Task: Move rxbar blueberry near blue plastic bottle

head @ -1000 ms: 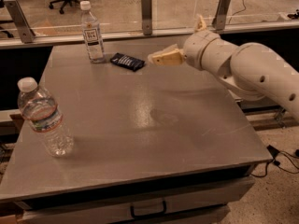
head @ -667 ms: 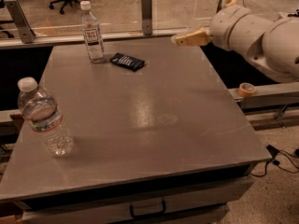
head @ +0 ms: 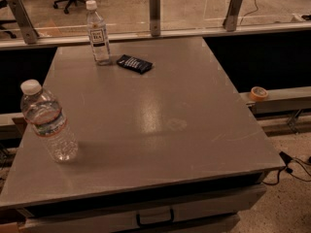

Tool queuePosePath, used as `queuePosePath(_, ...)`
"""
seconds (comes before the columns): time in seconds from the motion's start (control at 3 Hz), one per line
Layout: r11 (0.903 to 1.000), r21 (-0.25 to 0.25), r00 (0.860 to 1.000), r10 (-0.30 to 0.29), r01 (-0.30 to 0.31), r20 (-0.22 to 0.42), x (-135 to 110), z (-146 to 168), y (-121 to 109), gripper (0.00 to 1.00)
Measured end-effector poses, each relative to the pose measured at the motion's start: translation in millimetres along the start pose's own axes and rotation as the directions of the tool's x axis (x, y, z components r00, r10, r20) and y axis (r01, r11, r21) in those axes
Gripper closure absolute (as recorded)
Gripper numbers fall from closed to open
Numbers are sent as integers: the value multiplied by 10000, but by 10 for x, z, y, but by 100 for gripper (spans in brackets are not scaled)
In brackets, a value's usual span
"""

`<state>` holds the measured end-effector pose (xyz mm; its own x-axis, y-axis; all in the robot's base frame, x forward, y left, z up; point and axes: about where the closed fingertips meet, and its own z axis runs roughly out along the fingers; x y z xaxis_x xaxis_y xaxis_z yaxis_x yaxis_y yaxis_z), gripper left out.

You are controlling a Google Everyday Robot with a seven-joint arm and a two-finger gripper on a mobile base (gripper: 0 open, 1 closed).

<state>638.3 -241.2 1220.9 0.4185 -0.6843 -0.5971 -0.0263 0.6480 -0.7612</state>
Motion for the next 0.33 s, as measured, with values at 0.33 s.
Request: queuePosePath(0.33,10000,-57,10000,-52,52,40,-23,23,48,0)
